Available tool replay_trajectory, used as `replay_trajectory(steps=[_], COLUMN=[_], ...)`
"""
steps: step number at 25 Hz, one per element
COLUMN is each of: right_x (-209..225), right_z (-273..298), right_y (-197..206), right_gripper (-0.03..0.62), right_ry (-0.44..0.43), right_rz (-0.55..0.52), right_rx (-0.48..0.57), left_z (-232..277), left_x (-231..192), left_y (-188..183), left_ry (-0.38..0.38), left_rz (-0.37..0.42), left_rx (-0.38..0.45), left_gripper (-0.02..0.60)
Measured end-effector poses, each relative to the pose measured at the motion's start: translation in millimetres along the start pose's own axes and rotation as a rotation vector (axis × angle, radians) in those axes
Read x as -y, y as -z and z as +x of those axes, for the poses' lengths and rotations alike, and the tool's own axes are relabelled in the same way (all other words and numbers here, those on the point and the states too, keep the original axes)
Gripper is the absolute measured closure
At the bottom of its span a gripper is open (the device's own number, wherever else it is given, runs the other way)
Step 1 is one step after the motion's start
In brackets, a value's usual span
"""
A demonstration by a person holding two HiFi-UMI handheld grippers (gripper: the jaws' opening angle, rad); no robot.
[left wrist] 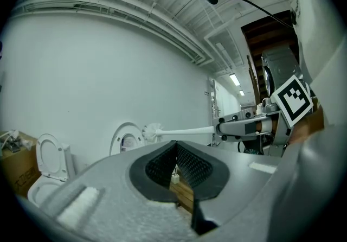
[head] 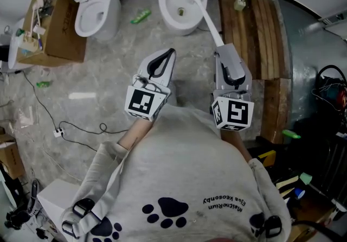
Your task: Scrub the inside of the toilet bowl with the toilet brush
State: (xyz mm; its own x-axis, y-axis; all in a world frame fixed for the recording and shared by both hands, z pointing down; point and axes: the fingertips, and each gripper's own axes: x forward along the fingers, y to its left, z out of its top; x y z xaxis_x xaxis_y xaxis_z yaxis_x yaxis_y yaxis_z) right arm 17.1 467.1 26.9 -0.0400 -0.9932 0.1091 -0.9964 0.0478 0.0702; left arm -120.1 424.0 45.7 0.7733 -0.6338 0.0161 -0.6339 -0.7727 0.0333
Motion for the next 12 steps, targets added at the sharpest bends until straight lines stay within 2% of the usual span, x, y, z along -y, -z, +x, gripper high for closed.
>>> replay_trajectory(steps=[12], right_x=[40.0], right_z=[46.3], right_y=[20.8], right_gripper=[0.439], right_ry=[0.04], right_rz=[-0.002], right_rx=[-0.011], left_z=[68.4], left_x=[-18.6], left_y=[24.6], left_ry=[0.044], left_rz=[-0.014], left_rx=[-0.007], left_gripper=[0.581])
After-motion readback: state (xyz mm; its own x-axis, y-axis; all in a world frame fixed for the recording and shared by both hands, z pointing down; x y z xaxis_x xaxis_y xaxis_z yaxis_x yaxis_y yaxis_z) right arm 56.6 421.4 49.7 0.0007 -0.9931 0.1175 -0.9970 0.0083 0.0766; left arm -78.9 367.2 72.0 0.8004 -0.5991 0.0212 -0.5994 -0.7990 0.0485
